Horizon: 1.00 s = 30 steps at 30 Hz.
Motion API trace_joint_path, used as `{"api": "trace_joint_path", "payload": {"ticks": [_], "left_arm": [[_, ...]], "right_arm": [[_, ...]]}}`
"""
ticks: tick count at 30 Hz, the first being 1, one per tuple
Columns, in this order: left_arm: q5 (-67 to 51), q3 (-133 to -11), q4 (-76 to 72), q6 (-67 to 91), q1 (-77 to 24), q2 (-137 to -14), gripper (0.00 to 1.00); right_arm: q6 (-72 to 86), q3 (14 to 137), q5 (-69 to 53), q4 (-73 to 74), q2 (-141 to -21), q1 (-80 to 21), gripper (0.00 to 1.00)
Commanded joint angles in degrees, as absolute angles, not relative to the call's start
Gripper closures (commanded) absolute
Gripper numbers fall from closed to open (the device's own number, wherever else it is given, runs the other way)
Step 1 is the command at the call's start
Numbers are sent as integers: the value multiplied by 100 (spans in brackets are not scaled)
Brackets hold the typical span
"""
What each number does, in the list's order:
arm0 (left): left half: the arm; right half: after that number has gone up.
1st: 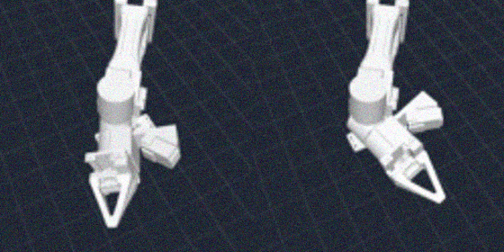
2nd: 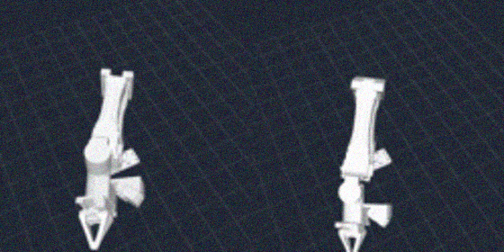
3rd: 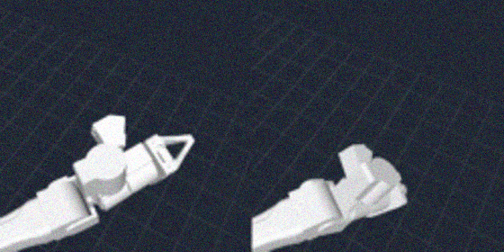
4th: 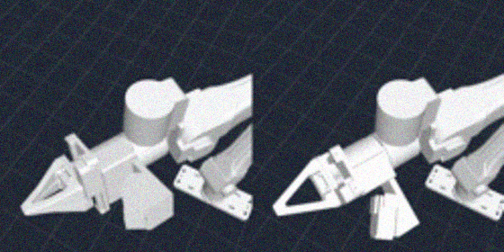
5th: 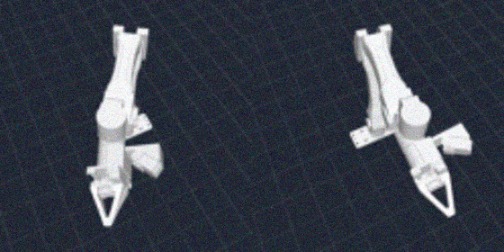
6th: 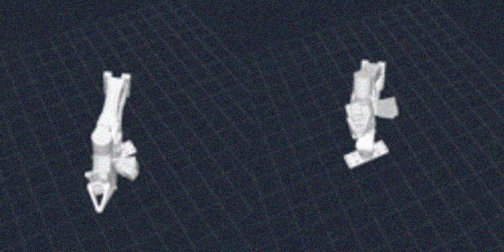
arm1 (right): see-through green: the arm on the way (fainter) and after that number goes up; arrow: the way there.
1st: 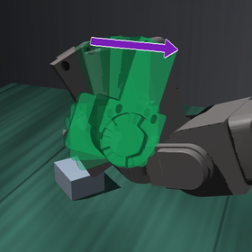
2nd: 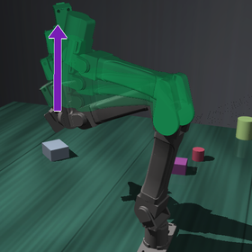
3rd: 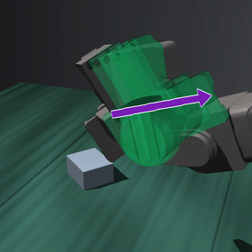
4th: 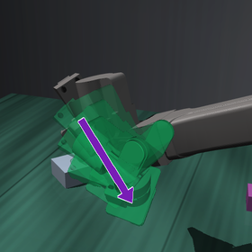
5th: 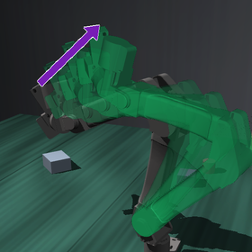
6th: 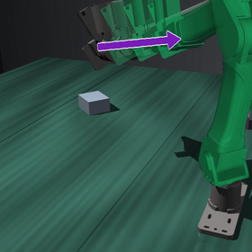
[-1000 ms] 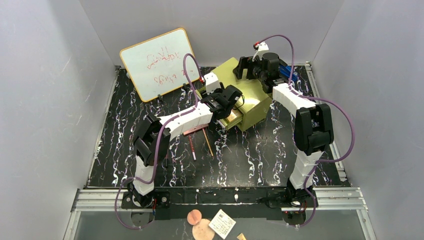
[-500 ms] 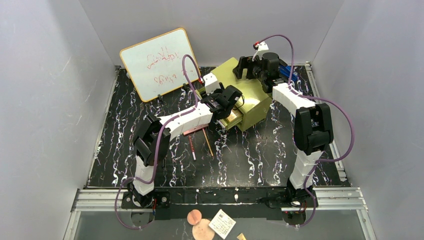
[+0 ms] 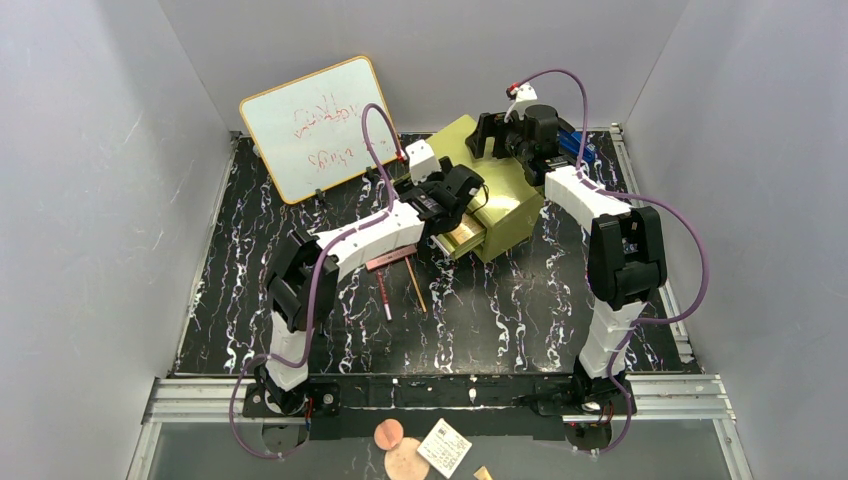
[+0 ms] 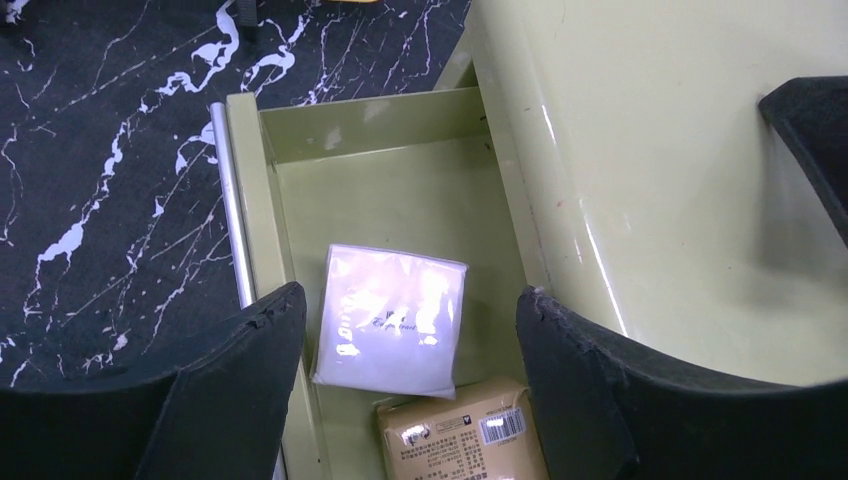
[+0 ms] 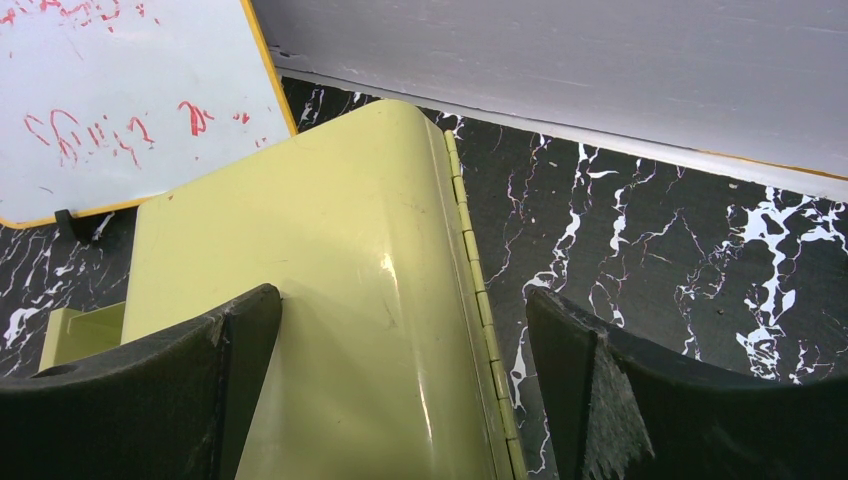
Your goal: Organize the makeup
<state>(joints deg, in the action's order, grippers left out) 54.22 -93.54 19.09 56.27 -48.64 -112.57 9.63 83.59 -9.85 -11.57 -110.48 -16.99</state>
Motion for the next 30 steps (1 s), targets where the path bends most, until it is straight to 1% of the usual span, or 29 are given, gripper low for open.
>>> {"api": "trace_joint_path", "payload": {"ticks": [1,8,11,13,14,16,18,20,23,26,30], "left_arm": [[5865,-9640,2082,5417,-4816,-10926,26],[6253,-9601,1994,4674,-4816,-10190,25],[6233,-9272,1850,3851,-4780,-9579,22],[5897,-9035,1828,2927,-4731,-9173,20],[5660,-8899,1853,2471,-4698,-8919,17],[4704,-8483,1789,1464,-4565,-8388,9],[3724,-8195,2030,727,-4301,-7922,2],[2659,-8129,2559,-8,-4057,-7620,2],[1696,-7878,3233,-1057,-3913,-7324,2],[663,-7550,3733,-1687,-3637,-7305,2],[-440,-7035,3632,-2414,-3520,-7534,2]], "right_arm": [[598,7717,-847,1443,-11960,-1758,1],[589,7716,-840,1456,-11938,-1754,1],[573,7701,-810,1471,-11903,-1757,1],[571,7699,-791,1474,-11877,-1758,1],[571,7695,-795,1469,-11874,-1756,1],[571,7691,-803,1459,-11872,-1758,1],[571,7699,-821,1459,-11872,-1758,1],[571,7706,-843,1460,-11889,-1758,1],[616,7730,-909,1453,-11920,-1758,1],[652,7784,-997,1477,-11960,-1758,1],[642,7810,-1019,1500,-11919,-1756,1]]}}
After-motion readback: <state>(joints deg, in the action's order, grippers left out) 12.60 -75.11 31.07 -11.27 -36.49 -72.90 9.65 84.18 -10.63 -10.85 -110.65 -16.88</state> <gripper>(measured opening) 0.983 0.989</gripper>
